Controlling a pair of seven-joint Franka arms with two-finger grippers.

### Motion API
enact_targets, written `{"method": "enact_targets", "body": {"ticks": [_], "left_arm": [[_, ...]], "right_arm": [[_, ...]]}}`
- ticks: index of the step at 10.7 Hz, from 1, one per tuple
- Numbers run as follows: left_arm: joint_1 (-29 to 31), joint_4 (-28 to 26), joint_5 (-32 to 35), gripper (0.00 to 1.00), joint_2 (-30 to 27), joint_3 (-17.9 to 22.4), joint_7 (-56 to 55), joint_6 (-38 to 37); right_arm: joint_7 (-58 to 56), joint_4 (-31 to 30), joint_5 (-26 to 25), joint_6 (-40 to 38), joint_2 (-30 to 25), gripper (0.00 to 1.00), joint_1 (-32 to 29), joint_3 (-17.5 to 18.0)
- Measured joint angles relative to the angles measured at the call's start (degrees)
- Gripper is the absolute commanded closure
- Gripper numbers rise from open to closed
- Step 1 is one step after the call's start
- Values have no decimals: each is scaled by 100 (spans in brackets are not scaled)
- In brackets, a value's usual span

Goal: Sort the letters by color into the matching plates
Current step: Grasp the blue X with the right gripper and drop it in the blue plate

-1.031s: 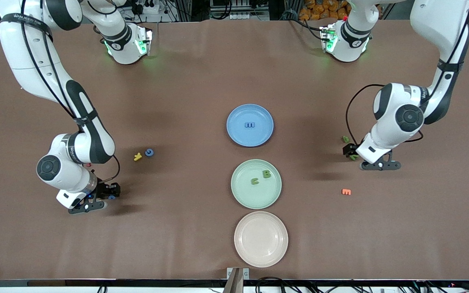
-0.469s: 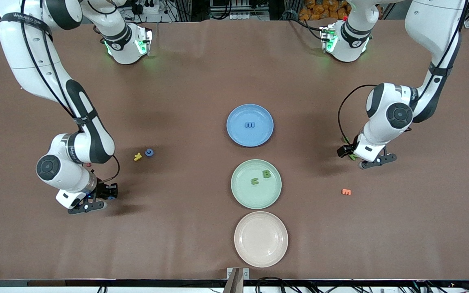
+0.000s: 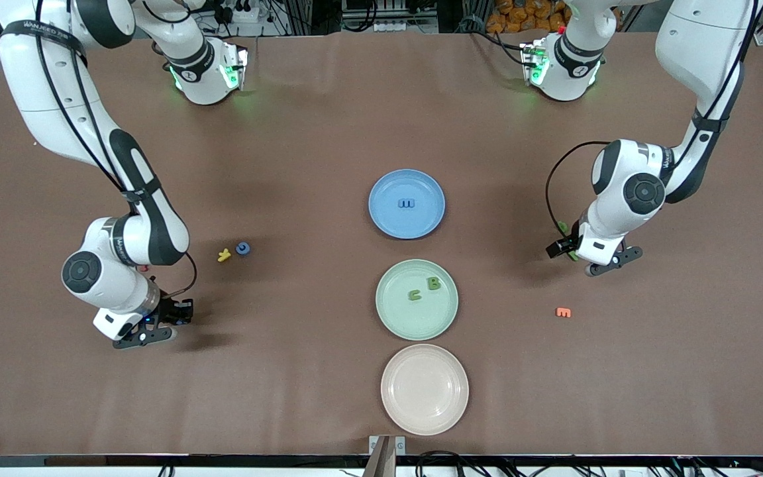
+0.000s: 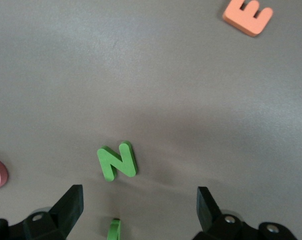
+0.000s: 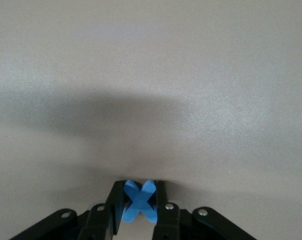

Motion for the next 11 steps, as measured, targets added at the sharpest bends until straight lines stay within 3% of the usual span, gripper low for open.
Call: {"method": "enact_targets", "body": {"ticks": [7, 11], "left_arm": [[65, -76, 64, 6, 56, 21, -88, 173], [251, -273, 76, 12, 60, 26, -88, 503]], "right_arm": [[2, 0, -2, 3, -3, 80, 73, 4], [422, 33, -2, -681, -242, 79, 408, 23]]}}
